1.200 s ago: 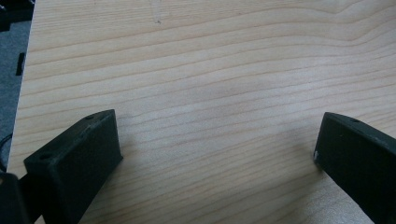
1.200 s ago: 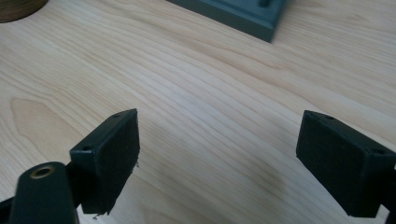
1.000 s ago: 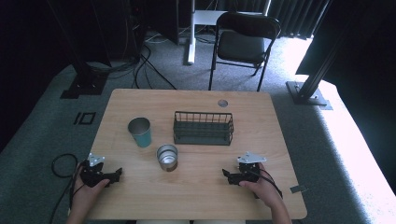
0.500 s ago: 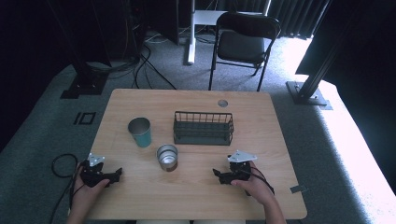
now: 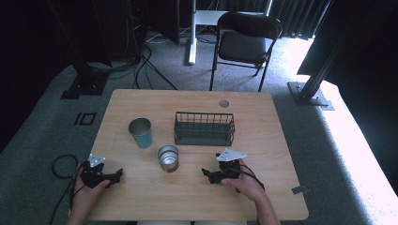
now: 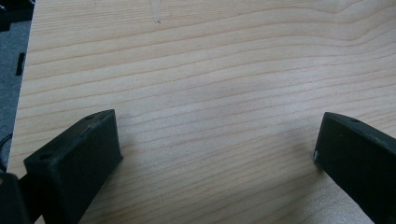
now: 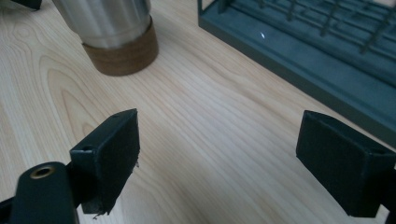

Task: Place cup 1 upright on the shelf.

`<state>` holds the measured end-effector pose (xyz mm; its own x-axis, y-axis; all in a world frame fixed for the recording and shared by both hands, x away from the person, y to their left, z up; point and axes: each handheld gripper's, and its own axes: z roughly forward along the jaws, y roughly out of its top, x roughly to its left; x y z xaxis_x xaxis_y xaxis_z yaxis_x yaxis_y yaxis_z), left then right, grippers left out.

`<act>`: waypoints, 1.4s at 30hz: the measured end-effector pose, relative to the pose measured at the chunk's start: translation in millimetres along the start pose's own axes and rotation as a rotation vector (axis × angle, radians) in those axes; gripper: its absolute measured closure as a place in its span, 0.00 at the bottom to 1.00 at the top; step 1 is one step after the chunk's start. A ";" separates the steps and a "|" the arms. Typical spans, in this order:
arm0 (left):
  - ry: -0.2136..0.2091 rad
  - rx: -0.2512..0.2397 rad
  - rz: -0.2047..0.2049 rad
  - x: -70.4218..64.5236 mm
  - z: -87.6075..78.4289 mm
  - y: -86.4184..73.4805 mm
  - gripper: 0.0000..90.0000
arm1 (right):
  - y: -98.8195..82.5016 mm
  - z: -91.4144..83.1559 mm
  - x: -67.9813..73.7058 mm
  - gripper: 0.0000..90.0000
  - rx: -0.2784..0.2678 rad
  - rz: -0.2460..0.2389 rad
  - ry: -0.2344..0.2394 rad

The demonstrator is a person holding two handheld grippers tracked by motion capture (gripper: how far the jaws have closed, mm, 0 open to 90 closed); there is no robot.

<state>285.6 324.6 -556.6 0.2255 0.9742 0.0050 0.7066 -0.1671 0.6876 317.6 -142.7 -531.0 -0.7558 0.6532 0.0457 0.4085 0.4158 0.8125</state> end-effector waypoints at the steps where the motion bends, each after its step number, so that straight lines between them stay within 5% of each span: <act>1: 0.000 0.000 0.000 0.0 0.0 0.0 0.01 | 1.4 1.8 1.2 0.15 -0.002 -0.003 0.007; 23: 0.000 0.000 0.000 0.0 0.0 0.1 0.01 | 30.5 44.6 40.2 0.15 -0.036 -0.090 0.126; 42: 0.000 0.001 0.002 0.2 0.0 0.3 0.01 | 40.2 64.9 56.2 0.15 -0.055 -0.113 0.156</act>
<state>285.8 324.7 -556.4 0.2264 0.9740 0.0062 0.7069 -0.1687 0.6869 324.7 -48.3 -533.5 -0.8669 0.4970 0.0384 0.2916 0.4431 0.8477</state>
